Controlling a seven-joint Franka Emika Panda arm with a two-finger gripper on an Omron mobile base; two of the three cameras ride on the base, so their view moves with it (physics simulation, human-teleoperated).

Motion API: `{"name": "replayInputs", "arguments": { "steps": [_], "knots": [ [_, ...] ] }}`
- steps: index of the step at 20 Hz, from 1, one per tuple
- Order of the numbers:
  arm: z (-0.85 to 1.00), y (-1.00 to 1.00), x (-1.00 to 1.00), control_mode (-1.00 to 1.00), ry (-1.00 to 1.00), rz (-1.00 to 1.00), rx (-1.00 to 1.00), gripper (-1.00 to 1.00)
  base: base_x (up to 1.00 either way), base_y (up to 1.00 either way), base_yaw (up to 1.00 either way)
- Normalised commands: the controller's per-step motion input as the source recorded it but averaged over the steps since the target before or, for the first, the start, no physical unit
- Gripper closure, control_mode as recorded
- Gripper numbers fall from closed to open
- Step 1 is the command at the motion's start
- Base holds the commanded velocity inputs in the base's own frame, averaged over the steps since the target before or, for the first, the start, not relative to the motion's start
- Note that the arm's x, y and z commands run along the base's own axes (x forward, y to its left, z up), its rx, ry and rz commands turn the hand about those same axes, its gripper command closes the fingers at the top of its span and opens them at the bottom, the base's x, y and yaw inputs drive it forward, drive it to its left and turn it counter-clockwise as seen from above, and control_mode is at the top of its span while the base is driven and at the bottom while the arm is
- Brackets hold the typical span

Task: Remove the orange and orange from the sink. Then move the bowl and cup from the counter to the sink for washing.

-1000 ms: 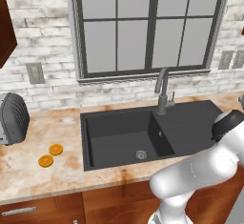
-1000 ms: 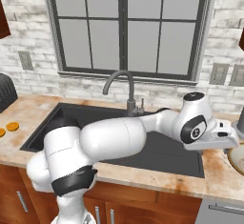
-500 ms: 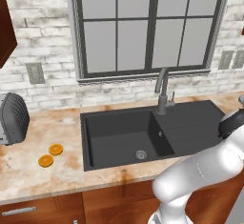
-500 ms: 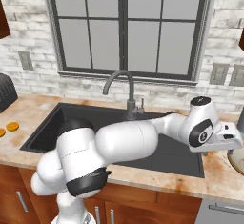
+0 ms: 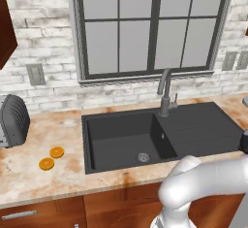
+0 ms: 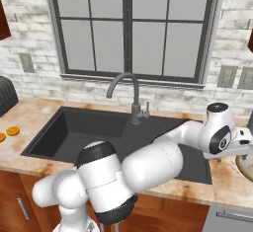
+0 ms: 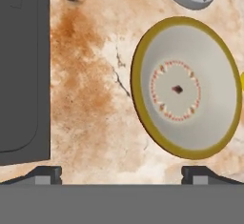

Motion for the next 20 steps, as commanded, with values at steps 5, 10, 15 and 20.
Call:
{"name": "replayInputs", "arguments": {
  "steps": [5,10,15,20],
  "knots": [
    [-0.21,-0.2,0.2,-1.0,0.0,0.03,0.0,-1.0,0.0,0.0,0.0],
    [-0.24,-0.18,0.14,-1.0,0.0,0.0,0.01,-1.0,0.0,0.0,0.0],
    [-0.24,-0.21,0.16,-1.0,0.0,0.0,0.0,-1.0,0.0,0.0,0.0],
    [-0.24,-0.21,0.19,-1.0,0.0,0.0,0.0,-1.0,0.0,0.0,0.0]
  ]
}}
